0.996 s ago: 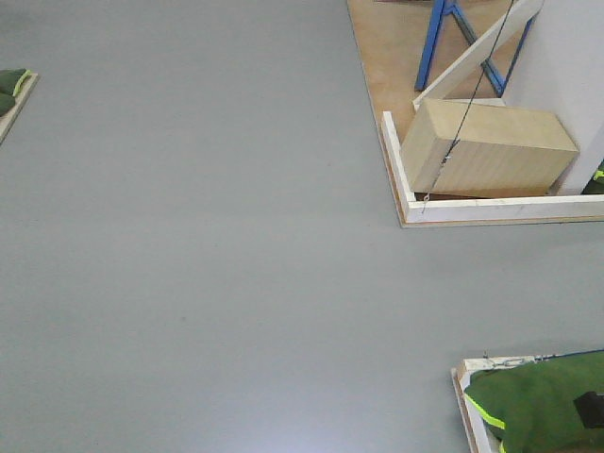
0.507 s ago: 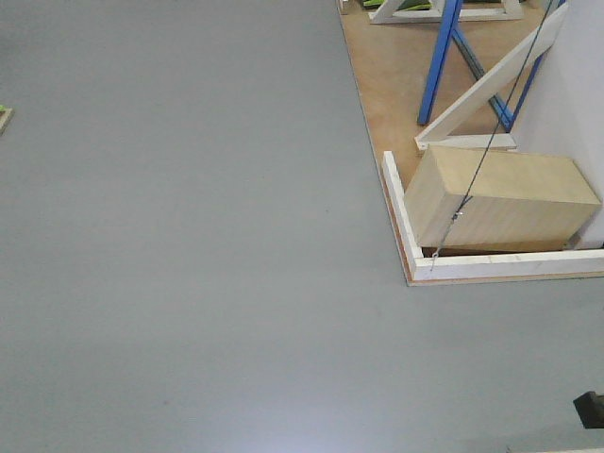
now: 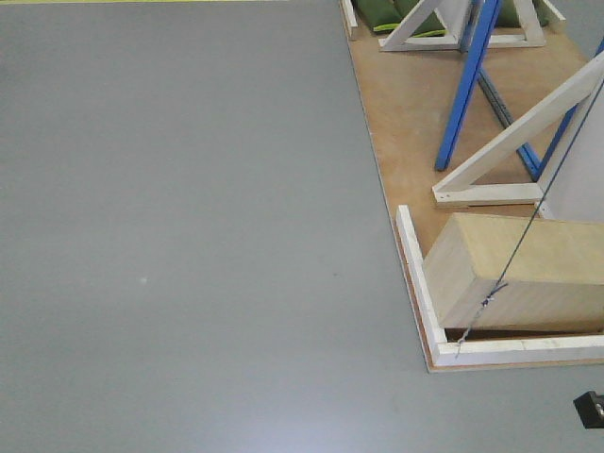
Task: Move to blue door and open it
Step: 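Drive the base forward and turn toward the blue door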
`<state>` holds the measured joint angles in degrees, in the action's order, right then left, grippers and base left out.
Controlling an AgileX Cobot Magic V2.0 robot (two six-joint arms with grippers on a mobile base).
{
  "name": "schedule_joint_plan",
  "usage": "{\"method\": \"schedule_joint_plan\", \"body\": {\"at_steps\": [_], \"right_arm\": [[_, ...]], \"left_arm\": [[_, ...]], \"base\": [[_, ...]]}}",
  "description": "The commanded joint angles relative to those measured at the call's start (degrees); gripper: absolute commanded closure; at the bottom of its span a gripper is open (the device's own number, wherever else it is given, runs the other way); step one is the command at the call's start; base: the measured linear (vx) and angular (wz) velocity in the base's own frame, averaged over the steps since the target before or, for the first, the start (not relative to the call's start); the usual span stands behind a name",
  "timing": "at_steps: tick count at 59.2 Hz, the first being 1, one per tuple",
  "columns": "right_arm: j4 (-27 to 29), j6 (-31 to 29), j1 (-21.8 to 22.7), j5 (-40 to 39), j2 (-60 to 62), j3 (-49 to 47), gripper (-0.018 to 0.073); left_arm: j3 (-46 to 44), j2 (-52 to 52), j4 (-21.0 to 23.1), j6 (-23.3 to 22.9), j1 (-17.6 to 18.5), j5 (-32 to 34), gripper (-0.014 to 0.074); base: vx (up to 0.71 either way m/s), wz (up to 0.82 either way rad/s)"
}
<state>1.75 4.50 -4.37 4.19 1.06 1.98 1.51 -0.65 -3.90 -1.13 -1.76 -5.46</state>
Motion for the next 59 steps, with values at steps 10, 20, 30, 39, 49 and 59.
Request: {"method": "schedule_joint_plan", "body": {"at_steps": [10,20,30,39,49,59], "right_arm": [[-0.48,-0.24,-0.03,-4.87,-0.72,-0.15,0.0561],[-0.48,-0.24,-0.03,-4.87,-0.72,-0.15,0.0561],[-0.48,-0.24,-0.03,-4.87,-0.72,-0.15,0.0561],[-0.48,-0.24,-0.03,-4.87,-0.72,-0.15,0.0561],[-0.48,-0.24,-0.03,-4.87,-0.72,-0.15,0.0561],[-0.48,-0.24,-0.03,-4.87,-0.72,-0.15,0.0561]], "left_arm": [[-1.51,-0.81,0.10,-0.37,0.02,4.82,0.0524],[-1.51,-0.81,0.10,-0.37,0.02,4.82,0.0524],[-1.51,-0.81,0.10,-0.37,0.02,4.82,0.0524],[-1.51,-0.81,0.10,-0.37,0.02,4.82,0.0524],[-1.51,-0.81,0.10,-0.37,0.02,4.82,0.0524],[-1.51,-0.81,0.10,-0.37,0.02,4.82,0.0524]], "base": [[0.54,-0.01],[0.54,-0.01],[0.55,-0.01],[0.56,0.02],[0.55,0.07],[0.53,0.08]]}}
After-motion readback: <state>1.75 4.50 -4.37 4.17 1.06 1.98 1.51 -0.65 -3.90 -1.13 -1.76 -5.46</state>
